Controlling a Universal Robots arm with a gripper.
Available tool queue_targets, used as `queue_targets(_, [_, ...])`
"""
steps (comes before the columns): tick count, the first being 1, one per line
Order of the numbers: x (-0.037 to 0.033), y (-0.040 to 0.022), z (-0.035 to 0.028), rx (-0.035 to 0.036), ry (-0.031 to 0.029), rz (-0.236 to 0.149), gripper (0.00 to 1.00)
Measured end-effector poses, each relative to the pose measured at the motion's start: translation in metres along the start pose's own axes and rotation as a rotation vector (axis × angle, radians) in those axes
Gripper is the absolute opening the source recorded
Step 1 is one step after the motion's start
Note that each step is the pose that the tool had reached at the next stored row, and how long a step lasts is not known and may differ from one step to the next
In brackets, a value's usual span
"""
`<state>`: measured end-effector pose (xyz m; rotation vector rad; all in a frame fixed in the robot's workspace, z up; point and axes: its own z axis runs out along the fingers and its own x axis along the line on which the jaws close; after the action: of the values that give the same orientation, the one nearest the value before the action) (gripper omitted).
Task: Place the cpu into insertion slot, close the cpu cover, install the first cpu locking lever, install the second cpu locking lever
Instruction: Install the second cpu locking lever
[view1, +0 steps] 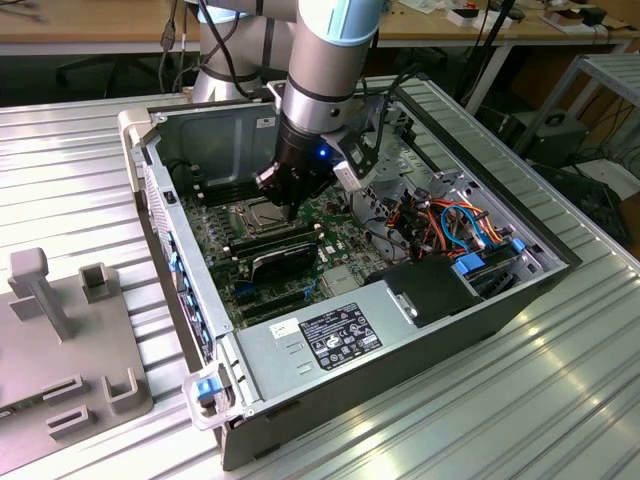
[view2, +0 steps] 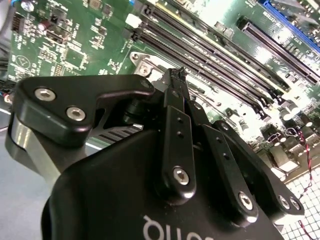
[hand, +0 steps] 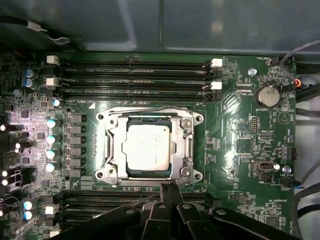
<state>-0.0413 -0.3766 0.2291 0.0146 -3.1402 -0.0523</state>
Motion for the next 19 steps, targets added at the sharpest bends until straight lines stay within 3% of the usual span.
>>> queue_targets(10, [0.0141,0.0000,0.0048,-0.0002,0.0031,0.000,0.11])
queue_targets(19, [0.0161,0.0000,0.0059,-0.0001,0.0038,0.000,0.11])
